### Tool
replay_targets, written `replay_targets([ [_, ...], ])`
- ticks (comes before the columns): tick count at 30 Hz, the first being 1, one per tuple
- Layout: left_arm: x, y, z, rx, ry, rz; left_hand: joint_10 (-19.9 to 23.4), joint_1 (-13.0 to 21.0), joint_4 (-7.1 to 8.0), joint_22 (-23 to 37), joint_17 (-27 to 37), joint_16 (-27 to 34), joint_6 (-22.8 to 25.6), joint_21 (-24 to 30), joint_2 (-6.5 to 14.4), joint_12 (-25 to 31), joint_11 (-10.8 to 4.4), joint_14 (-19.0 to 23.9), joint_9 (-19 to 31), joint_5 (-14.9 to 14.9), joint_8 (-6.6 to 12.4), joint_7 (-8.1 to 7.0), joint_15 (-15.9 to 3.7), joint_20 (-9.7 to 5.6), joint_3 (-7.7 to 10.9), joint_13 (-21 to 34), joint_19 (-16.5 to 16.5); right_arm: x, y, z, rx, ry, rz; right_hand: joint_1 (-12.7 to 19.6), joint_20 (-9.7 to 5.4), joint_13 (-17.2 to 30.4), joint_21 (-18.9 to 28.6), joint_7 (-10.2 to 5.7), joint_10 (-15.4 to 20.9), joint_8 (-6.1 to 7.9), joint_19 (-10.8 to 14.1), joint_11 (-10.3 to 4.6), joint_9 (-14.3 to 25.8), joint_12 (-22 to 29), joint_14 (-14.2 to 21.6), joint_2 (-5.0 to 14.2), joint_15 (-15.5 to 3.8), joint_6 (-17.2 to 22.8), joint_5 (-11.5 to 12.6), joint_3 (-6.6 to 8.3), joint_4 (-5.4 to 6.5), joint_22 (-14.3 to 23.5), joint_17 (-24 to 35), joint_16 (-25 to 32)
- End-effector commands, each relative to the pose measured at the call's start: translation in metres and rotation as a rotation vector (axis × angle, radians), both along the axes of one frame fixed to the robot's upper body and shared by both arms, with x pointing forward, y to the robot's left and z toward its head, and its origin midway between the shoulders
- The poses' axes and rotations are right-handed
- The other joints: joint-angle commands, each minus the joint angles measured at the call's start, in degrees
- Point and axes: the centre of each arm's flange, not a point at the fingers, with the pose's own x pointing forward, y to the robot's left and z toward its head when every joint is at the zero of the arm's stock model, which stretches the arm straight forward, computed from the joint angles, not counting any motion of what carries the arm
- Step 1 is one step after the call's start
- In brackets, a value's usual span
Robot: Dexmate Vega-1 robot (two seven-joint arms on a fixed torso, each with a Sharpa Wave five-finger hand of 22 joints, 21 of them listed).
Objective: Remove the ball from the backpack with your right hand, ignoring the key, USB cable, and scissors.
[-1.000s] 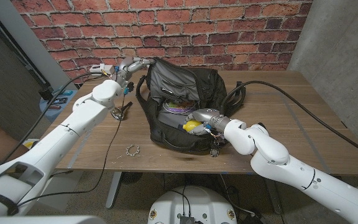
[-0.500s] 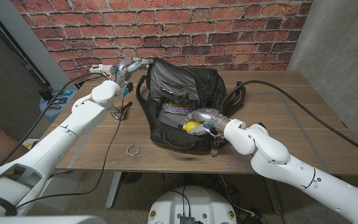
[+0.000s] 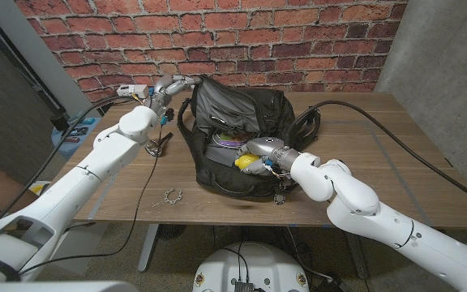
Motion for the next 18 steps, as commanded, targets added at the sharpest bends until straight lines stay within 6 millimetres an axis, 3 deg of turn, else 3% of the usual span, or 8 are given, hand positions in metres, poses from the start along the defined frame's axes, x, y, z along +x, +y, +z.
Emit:
replay_targets([
  [1, -0.001, -0.003, -0.002, -0.001, 0.0, -0.009, 0.3, 8.4, 0.04, 0.1, 0.2, -0.2, 0.4, -0.1, 8.9, -0.1, -0.08, 0.2, 0.1, 0.3, 0.04, 0.25, 0.06, 0.32, -0.03, 0.1, 0.2, -0.015, 0.001, 0.006, 0.026, -0.01, 0.002, 0.7, -4.37, 0.2, 0.5, 0.27, 0.5, 0.39, 0.5, -0.01, 0.1, 0.4, 0.5, -0.04, -9.23, 0.6, 0.3, 0.18, 0.23, 0.2, 0.2, 0.2],
  [18, 0.001, -0.001, -0.003, 0.004, 0.004, -0.021, 0.3, 8.4, 0.05, 0.1, 0.2, -0.4, 0.4, -0.1, 8.8, -0.3, -0.05, 0.4, 0.2, 0.2, -0.11, 0.39, 0.05, 0.21, -0.14, 0.2, 0.2, -0.032, -0.002, 0.012, 0.087, 0.003, -0.021, 1.0, -4.29, 0.1, 0.5, 0.32, 0.7, 0.33, 0.6, 0.07, 0.1, 0.3, 0.7, 0.01, -9.32, 0.8, 0.2, 0.22, 0.25, 0.2, 0.4, 0.0],
])
